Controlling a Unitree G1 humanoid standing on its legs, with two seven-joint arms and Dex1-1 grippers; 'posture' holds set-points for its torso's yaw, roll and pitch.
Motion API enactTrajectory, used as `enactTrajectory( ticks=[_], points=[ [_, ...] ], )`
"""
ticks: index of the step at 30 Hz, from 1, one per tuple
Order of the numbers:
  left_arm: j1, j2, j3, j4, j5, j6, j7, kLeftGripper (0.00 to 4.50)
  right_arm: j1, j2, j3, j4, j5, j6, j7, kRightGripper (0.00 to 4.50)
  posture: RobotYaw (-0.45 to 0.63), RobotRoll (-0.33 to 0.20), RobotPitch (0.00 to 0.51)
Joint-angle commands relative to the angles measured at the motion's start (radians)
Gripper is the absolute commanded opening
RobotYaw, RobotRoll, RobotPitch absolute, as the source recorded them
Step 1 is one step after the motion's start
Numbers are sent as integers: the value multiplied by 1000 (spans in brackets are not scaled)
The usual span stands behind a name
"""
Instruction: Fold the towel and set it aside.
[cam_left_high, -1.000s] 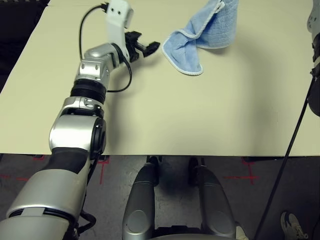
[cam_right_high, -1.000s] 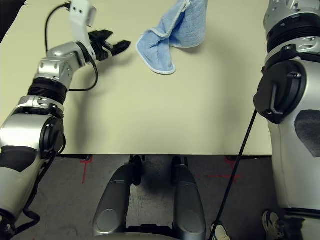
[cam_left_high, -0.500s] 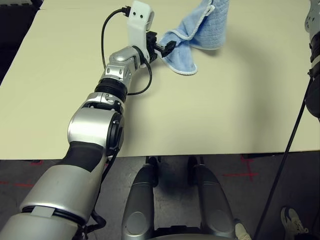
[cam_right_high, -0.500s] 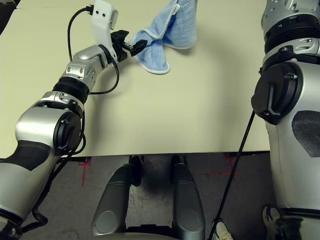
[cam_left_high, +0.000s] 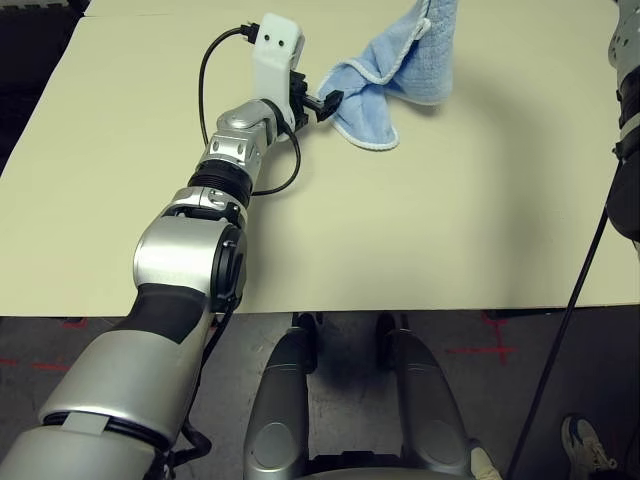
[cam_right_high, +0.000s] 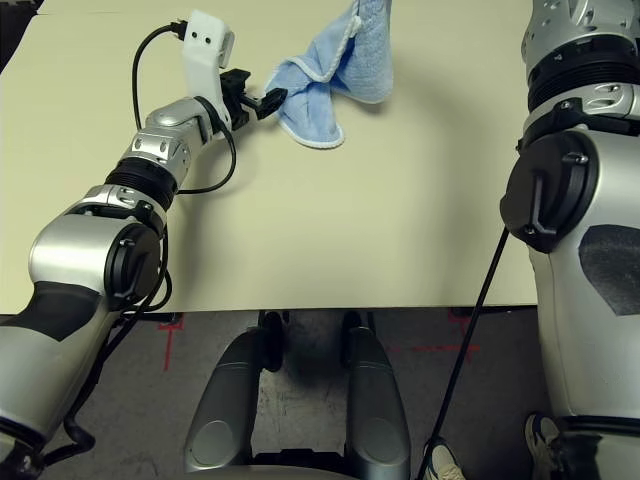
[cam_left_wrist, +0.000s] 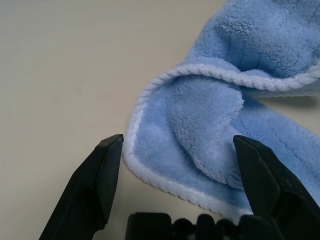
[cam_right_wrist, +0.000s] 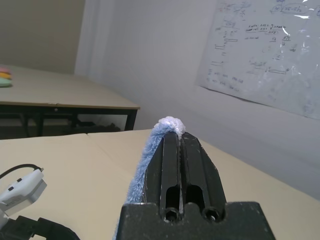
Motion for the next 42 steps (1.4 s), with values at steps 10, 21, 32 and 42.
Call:
enactTrajectory(
  ticks=[10, 21, 32, 42],
  points=[
    [9, -1, 15, 13, 7, 1, -11, 4452, -100, -71, -80, -17, 63, -104, -75, 0, -19, 0, 327],
    [-3, -30, 56, 13, -21, -11, -26, 4452, -132, -87, -73, 11, 20, -191, -215, 0, -35, 0, 320],
    [-7, -71, 90, 25, -29, -36, -71, 4452, -118, -57, -77, -4, 68, -49, -58, 0, -78, 0, 325],
    [18, -57, 35, 30, 42, -29, 56, 4452, 113, -38, 50, -154, 56, 252, 296, 0, -49, 0, 368]
  ],
)
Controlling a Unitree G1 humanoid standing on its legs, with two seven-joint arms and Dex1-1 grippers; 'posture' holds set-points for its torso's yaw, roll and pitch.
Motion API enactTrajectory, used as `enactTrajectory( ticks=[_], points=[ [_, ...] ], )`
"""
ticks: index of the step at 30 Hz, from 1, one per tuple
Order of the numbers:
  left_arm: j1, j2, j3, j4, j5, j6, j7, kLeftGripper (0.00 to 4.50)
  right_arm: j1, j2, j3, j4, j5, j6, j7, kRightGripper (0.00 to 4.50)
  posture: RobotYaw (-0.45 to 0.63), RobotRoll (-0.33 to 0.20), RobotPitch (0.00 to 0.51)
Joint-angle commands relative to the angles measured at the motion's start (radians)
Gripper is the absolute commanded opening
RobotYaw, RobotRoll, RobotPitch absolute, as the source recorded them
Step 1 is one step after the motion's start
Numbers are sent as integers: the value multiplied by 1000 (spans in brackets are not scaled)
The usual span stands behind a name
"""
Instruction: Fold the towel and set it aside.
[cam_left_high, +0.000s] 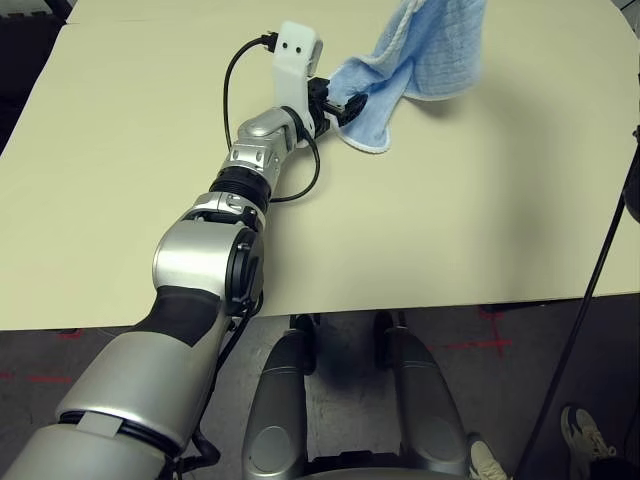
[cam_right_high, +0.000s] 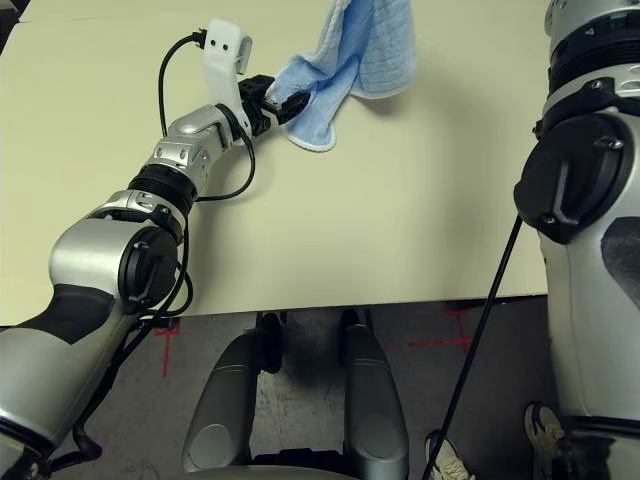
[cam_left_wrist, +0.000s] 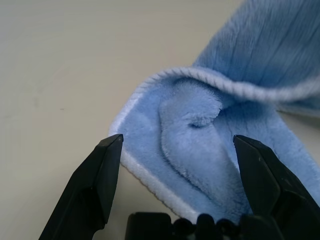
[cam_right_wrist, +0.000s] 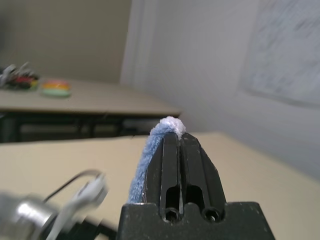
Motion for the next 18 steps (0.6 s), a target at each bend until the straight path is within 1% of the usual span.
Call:
enactTrajectory(
  ticks=[1, 2, 4, 7, 13, 18],
  points=[
    [25, -7, -8, 12, 11, 2, -5, 4452, 75, -31, 61, -66, -29, 67, 83, 0, -48, 0, 369],
    [27, -8, -7, 11, 9, 2, -6, 4452, 92, -43, 78, -77, -41, 83, 91, 0, -48, 0, 371],
    [31, -13, -5, 9, 5, 2, -8, 4452, 141, -71, 122, -96, -86, 40, 95, 0, -52, 0, 375],
    [35, -26, 0, 7, -2, 3, -7, 4452, 180, -88, 143, -95, -130, -15, 3, 0, -56, 0, 374],
    [41, -68, 7, 2, -18, 13, -11, 4452, 200, -80, 170, -63, -199, -90, -182, 0, -48, 0, 376],
    [64, -130, 4, -7, -24, 21, -6, 4452, 198, -48, 155, -52, -196, -126, -280, 0, -43, 0, 376]
  ],
)
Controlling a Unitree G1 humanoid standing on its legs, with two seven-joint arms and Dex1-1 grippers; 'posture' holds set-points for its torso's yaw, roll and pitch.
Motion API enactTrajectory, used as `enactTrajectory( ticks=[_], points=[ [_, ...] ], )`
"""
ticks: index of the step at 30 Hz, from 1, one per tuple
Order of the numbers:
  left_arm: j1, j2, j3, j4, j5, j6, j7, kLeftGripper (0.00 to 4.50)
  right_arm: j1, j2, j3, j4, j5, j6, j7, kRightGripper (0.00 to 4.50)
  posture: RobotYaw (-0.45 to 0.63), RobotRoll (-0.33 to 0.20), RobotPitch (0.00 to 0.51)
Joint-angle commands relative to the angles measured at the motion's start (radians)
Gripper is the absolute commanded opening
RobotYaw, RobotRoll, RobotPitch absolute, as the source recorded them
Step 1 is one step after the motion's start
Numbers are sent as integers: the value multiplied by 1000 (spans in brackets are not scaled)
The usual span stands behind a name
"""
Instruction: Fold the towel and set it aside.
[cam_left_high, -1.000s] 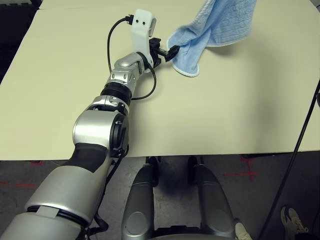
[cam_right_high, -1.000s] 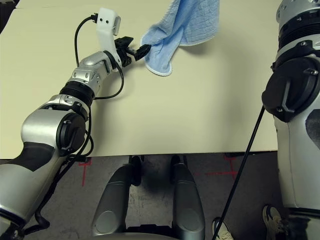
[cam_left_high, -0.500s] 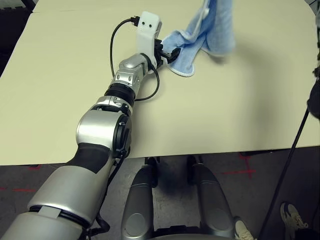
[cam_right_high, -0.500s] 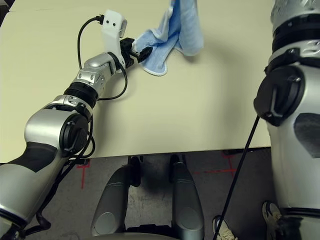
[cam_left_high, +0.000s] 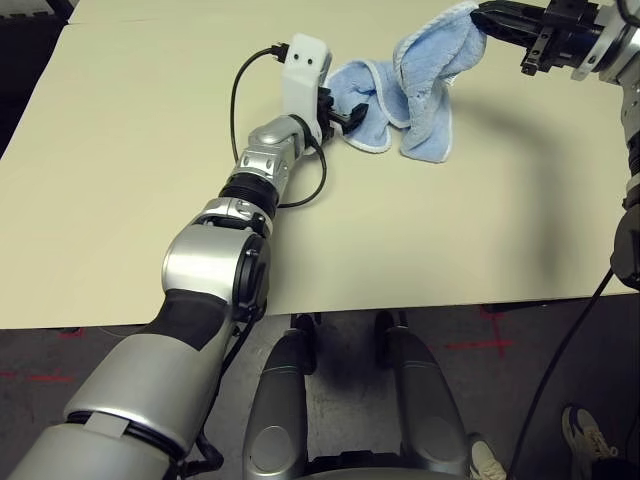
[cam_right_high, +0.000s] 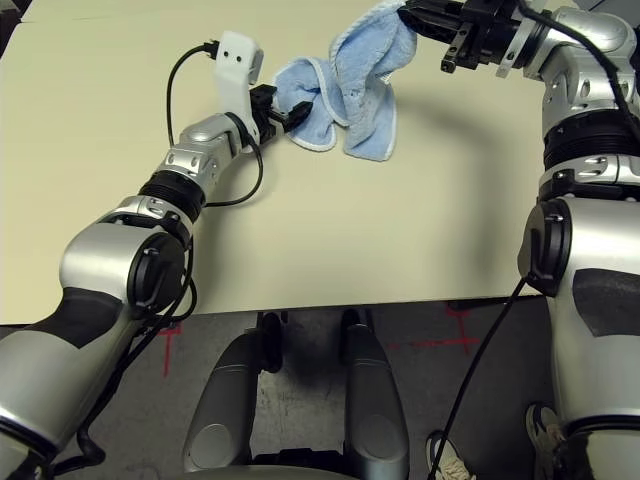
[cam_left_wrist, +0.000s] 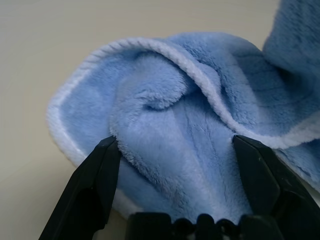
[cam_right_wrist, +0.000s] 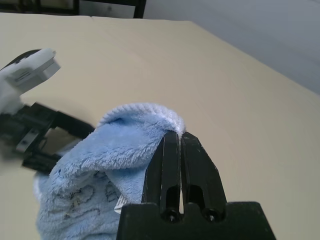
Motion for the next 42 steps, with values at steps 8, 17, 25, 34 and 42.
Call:
enactTrajectory(
  ticks=[8, 17, 25, 34, 42],
  points=[
    [86, -54, -68, -104, -24, 185, -305, 4452, -30, 5, -8, 64, -13, -71, -114, 0, -27, 0, 374],
    [284, 85, -175, -713, -141, 742, -512, 4452, -69, 16, -6, 138, -32, -112, -175, 0, 46, 0, 374],
    [397, 208, -167, -1210, -287, 1062, -452, 4452, -93, 45, -9, 165, -38, -126, -190, 0, 92, 0, 366],
    [240, 257, -120, -1005, -256, 838, -344, 4452, -89, 57, -28, 163, -18, -127, -169, 0, 95, 0, 360],
    [138, 219, -172, -436, -94, 345, -242, 4452, -78, 56, -37, 144, -8, -126, -147, 0, 65, 0, 363]
  ],
)
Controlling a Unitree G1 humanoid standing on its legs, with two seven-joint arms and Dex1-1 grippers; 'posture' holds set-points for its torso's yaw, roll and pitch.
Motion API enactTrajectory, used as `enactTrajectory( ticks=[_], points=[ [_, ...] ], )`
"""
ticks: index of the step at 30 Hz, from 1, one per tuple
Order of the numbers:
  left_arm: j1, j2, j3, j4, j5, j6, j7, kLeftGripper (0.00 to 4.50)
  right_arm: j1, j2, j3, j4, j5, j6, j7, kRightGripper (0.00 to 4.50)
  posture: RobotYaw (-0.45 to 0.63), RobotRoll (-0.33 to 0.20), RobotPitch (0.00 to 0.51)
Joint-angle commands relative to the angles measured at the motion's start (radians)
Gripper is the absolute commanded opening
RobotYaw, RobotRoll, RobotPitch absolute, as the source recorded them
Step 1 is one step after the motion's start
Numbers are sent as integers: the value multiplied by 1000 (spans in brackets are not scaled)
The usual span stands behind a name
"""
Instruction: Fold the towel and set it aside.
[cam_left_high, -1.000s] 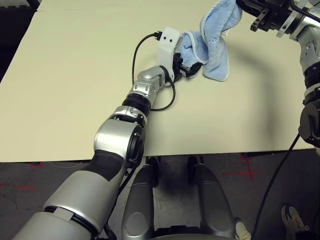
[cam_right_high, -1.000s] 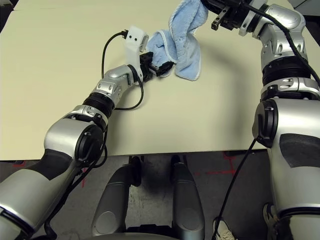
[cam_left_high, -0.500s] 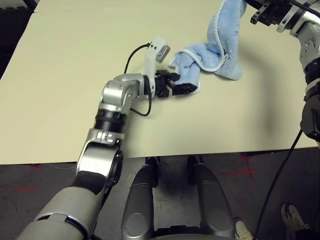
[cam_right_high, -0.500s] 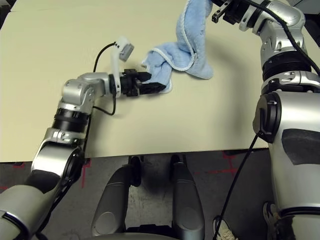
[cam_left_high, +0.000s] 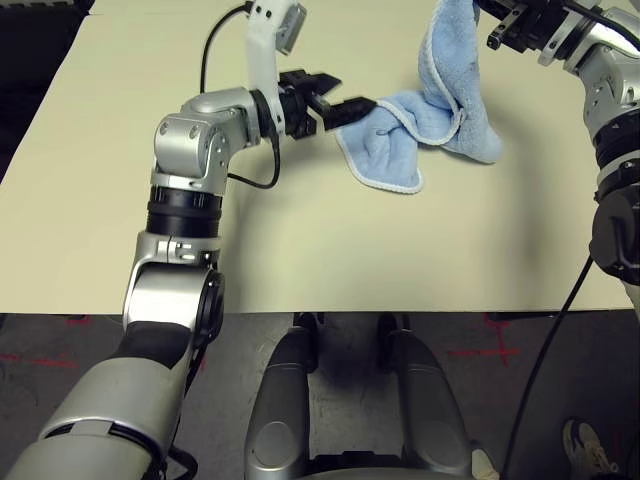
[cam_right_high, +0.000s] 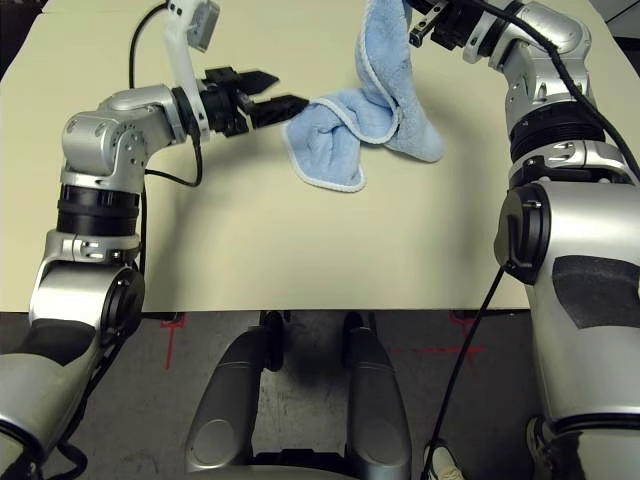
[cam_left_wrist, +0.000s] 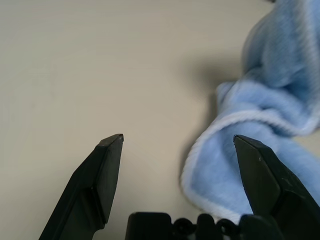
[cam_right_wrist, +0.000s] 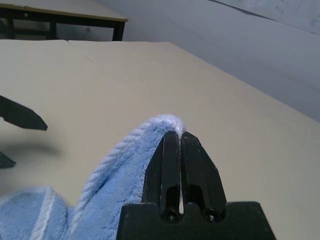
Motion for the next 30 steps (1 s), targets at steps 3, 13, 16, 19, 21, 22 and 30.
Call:
enactTrajectory(
  ticks=[3, 13, 16, 19, 21, 22, 30],
  points=[
    [-50, -35, -40, 261, 79, -186, 15, 4452, -6, -8, -29, -22, 31, -30, 42, 0, 37, 0, 364],
    [-127, -93, -6, 413, 73, -287, -11, 4452, -182, -40, -122, 4, 106, -100, 41, 0, 10, 0, 354],
    [-140, -110, -3, 428, 68, -295, -55, 4452, -200, -35, -121, 7, 102, -105, 39, 0, 5, 0, 353],
    [-144, -117, -9, 430, 68, -264, -149, 4452, -205, -32, -121, 7, 102, -106, 43, 0, 4, 0, 351],
    [-137, -108, -25, 421, 76, -223, -235, 4452, -210, -34, -120, 8, 100, -107, 42, 0, 4, 0, 350],
    [-131, -101, -33, 415, 80, -204, -271, 4452, -215, -39, -119, 11, 97, -110, 36, 0, 4, 0, 349],
    [-87, -47, -61, 387, 105, -182, -340, 4452, -308, -92, -110, 55, 43, -138, -78, 0, 12, 0, 343]
  ],
)
